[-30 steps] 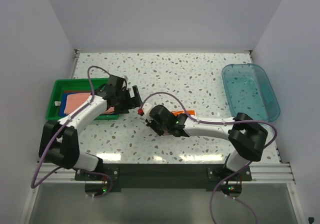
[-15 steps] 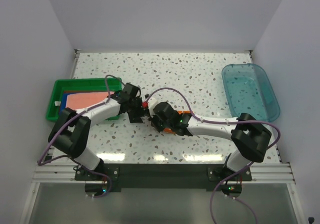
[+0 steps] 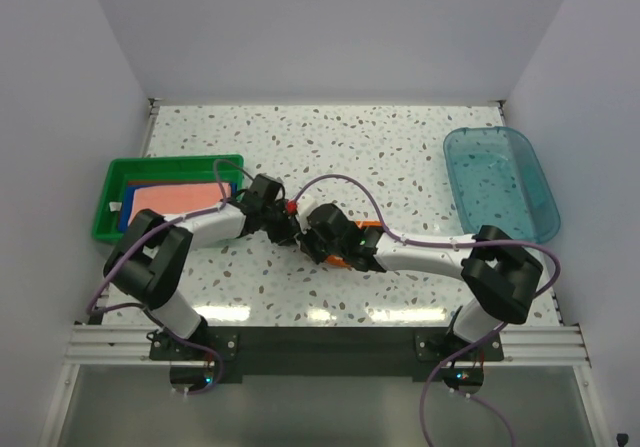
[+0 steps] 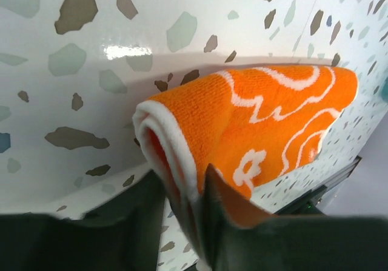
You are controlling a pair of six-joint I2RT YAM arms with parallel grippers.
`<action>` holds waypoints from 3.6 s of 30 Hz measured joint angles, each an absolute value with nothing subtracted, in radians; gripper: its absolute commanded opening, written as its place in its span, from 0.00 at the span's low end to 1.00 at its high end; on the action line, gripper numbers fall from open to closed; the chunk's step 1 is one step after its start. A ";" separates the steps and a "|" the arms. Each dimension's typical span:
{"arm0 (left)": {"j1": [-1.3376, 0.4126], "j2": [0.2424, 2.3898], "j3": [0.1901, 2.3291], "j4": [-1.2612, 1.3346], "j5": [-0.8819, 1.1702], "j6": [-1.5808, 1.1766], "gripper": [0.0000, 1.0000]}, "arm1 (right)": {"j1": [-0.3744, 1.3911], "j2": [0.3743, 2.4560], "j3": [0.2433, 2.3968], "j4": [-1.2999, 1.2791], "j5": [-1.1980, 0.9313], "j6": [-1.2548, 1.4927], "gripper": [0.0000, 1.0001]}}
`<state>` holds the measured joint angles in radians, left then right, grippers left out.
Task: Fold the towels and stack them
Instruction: Neatly place the folded towel into the bin
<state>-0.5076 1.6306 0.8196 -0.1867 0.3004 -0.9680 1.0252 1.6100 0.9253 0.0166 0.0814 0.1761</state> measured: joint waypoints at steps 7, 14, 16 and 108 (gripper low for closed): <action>-0.516 1.637 0.870 -0.215 0.250 -0.873 0.00 | 1.022 1.614 0.926 0.010 0.057 0.176 0.47; -0.491 1.632 1.074 -0.441 0.032 -0.662 0.00 | 1.021 1.542 0.948 -0.145 0.031 0.166 0.98; -0.471 1.617 1.137 -0.531 -0.062 -0.600 0.00 | 1.021 1.489 0.966 -0.209 0.032 0.165 0.98; -0.020 0.038 1.232 -0.959 -0.556 -0.323 1.00 | 0.880 0.288 1.006 -0.773 0.902 0.147 0.99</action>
